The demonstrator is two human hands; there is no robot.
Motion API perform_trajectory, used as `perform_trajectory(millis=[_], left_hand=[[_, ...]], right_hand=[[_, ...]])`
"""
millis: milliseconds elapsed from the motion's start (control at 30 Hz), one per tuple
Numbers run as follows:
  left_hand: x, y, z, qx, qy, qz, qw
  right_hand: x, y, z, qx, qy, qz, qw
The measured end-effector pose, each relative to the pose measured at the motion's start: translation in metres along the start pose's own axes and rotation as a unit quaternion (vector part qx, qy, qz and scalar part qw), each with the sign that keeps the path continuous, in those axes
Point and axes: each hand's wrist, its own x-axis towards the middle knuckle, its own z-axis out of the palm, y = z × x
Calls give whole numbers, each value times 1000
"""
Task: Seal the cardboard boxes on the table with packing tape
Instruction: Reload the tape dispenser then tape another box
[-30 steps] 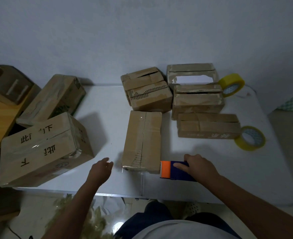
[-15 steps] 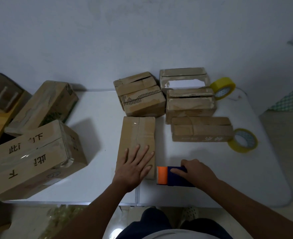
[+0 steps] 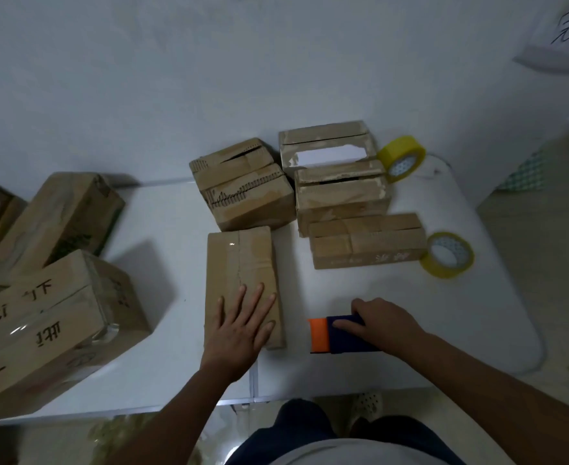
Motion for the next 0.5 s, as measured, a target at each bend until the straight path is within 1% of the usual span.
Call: perform_trajectory(millis=[67, 133, 167, 233, 300, 333, 400, 500], left_hand=[[-5, 8, 3, -18, 17, -36, 999], [-6, 14, 4, -23, 35, -45, 998], [-5, 15, 2, -17, 43, -29, 999], [3, 9, -3, 12, 48, 51, 997], [13, -2, -6, 36, 41, 134, 989], [17, -6, -7, 36, 34, 155, 987], [18, -10, -3, 20, 29, 155, 987], [11, 0, 3, 5, 38, 124, 992]], right_hand=[[0, 0, -5, 5, 3, 0, 1000], [-1, 1, -12, 21, -6, -8, 1000], [0, 1, -16, 32, -15, -13, 999], [1, -2, -23, 39, -26, -21, 999], [3, -4, -28, 18, -20, -27, 999], [4, -6, -30, 1, -16, -28, 999], [4, -11, -29, -30, -9, -30, 999], [4, -24, -23, -69, 4, -28, 997]])
